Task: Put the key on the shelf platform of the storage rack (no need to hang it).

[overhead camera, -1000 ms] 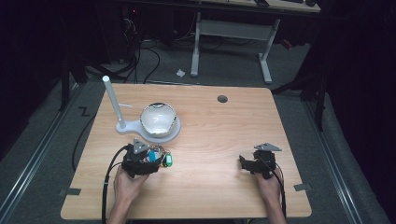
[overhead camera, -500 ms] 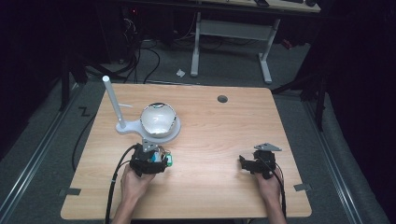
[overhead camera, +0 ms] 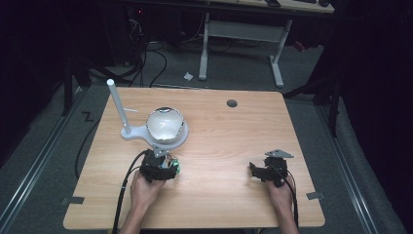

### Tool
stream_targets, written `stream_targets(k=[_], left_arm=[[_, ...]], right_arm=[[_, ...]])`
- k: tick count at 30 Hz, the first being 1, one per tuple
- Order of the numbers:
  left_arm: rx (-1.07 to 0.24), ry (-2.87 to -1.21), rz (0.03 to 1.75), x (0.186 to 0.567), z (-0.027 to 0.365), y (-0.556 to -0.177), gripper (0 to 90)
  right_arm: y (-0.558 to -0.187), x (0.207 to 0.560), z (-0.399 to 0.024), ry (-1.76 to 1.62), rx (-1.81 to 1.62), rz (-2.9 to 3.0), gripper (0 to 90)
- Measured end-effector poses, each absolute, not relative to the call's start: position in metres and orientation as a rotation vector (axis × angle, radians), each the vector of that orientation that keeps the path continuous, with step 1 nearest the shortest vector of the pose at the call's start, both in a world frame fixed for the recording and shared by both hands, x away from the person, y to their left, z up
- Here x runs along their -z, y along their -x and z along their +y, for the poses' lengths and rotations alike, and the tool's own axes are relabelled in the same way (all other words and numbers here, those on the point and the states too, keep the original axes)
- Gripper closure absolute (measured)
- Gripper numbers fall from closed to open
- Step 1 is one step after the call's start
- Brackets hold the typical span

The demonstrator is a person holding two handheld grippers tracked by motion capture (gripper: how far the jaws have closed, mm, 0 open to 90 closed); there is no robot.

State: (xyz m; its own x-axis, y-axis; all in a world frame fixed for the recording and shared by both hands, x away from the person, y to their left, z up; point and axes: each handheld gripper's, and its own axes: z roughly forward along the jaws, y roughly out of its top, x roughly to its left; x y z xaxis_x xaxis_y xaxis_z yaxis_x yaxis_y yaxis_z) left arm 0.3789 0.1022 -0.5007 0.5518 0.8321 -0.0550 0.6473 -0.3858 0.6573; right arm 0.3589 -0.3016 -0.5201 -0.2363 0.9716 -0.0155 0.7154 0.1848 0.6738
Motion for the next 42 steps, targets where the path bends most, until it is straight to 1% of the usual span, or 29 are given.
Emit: stream_targets(k=[8,15,18,24,29,34,37,42], left_arm=[[-0.391,-2.151,1.188,0.502,0.099,-0.382,27.4],[-0.394,-2.205,1.147,0.501,0.087,-0.385,30.7],[-0.398,-2.229,1.155,0.503,0.083,-0.388,31.6],[-0.426,-2.217,1.179,0.507,0.080,-0.390,36.2],[-0.477,-2.238,1.180,0.507,0.077,-0.389,42.5],[-0.505,-2.249,1.174,0.509,0.072,-0.389,43.0],[-0.467,-2.233,1.177,0.509,0.071,-0.390,49.8],[-0.435,-2.208,1.192,0.510,0.073,-0.393,55.8]], right_arm=[[-0.359,0.520,-0.302,-1.579,-0.770,2.023,15.6],[-0.359,0.520,-0.302,-1.579,-0.769,2.023,15.6],[-0.359,0.520,-0.302,-1.579,-0.770,2.023,15.6],[-0.359,0.520,-0.302,-1.579,-0.770,2.023,15.6],[-0.359,0.520,-0.302,-1.579,-0.769,2.023,15.6],[-0.359,0.520,-0.302,-1.579,-0.770,2.023,15.6],[-0.359,0.520,-0.302,-1.579,-0.770,2.023,15.6],[-0.359,0.520,-0.302,-1.580,-0.769,2.024,15.6]])
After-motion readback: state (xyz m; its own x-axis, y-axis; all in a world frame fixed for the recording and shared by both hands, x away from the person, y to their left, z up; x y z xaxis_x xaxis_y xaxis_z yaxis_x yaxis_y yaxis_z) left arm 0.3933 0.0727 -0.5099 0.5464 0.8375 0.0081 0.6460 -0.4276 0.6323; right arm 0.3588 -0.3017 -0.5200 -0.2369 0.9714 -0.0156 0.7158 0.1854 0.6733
